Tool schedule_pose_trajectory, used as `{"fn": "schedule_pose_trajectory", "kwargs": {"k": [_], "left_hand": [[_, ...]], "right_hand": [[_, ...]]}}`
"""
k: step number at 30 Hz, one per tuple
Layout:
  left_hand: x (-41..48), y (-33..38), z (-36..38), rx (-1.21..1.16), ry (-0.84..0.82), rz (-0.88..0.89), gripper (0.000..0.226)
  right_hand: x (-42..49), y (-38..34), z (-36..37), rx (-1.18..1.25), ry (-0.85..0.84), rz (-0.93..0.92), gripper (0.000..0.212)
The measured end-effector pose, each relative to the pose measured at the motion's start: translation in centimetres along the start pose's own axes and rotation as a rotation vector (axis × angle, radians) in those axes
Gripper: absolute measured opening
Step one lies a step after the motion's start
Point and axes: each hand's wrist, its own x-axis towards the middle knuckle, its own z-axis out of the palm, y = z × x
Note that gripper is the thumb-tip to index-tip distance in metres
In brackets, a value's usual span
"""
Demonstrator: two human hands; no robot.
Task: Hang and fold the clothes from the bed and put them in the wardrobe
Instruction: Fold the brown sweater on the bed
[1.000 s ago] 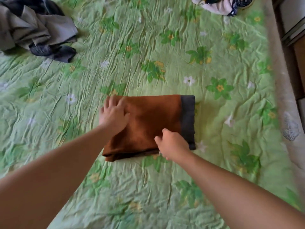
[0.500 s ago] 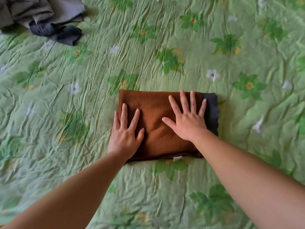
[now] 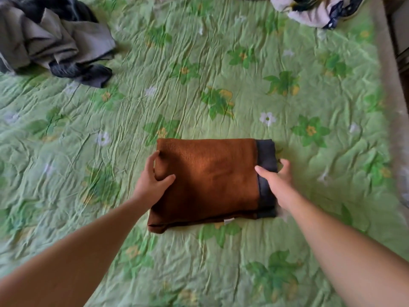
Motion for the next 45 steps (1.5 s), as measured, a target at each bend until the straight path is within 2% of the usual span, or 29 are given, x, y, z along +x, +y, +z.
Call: {"fn": "schedule_pose_trajectory", "kwargs": {"k": [2, 4, 6, 10, 11, 13, 14, 15, 17, 19, 21, 23, 31, 39, 42, 45], "left_hand": [[0.4, 0.8, -0.6, -0.06, -0.088, -0.042, 0.083], [0.4, 1.1, -0.7, -0.061, -0.189, -0.025, 0.087], [-0.2, 1.5, -0.8, -0.022, -0.253, -0.004, 0.088], [-2.0, 3.9, -1.5, 0.081, -0.198, 0.035, 0.077], [-2.5, 4.9, -1.9, 0.11, -0.198, 0.04, 0.076], [-3.7, 7.5, -3.1, 0.157, -0.208, 0.053, 0.075], [-4.3, 9.0, -3.8, 0.181, -0.214, 0.059, 0.075], [-4.9, 10.5, -4.5, 0.213, -0.215, 0.069, 0.075], [-6.6, 13.8, -5.9, 0.296, -0.217, 0.107, 0.076], [-8.2, 17.1, -7.4, 0.338, -0.221, 0.142, 0.079], [-10.2, 20.5, -8.9, 0.358, -0.249, 0.181, 0.081], [-12.2, 23.8, -10.3, 0.367, -0.296, 0.222, 0.081], [-22.2, 37.5, -15.9, 0.451, -0.418, 0.432, 0.074], [-33.5, 48.6, -19.0, 0.57, -0.45, 0.629, 0.064], [-37.8, 51.8, -18.5, 0.615, -0.477, 0.688, 0.062], [-42.3, 54.9, -17.2, 0.648, -0.518, 0.709, 0.054]], "right_hand": [[0.3, -1.0, -0.9, 0.114, -0.207, 0.199, 0.07], [0.1, -1.4, -1.0, 0.066, -0.282, 0.235, 0.072], [-0.7, -1.8, -0.5, -0.005, -0.176, 0.135, 0.065], [-4.1, -3.5, -0.5, -0.163, -0.033, -0.162, 0.04], [-5.0, -4.2, -1.0, -0.192, -0.007, -0.239, 0.051], [-7.2, -5.7, -2.8, -0.256, -0.005, -0.363, 0.095], [-8.4, -6.6, -4.0, -0.318, -0.014, -0.428, 0.107], [-9.7, -7.5, -5.3, -0.38, -0.026, -0.501, 0.112], [-12.2, -9.8, -8.2, -0.445, -0.053, -0.593, 0.105], [-14.7, -12.6, -11.0, -0.469, -0.093, -0.583, 0.082], [-17.5, -15.1, -13.8, -0.464, -0.077, -0.54, 0.049], [-20.5, -17.4, -16.9, -0.445, -0.038, -0.501, 0.033], [-35.4, -24.9, -29.4, -0.365, 0.004, -0.373, 0.028], [-49.8, -27.5, -41.0, -0.389, 0.204, -0.499, 0.053], [-53.6, -26.8, -44.7, -0.449, 0.272, -0.518, 0.048], [-57.1, -25.5, -48.4, -0.455, 0.342, -0.473, 0.035]]}}
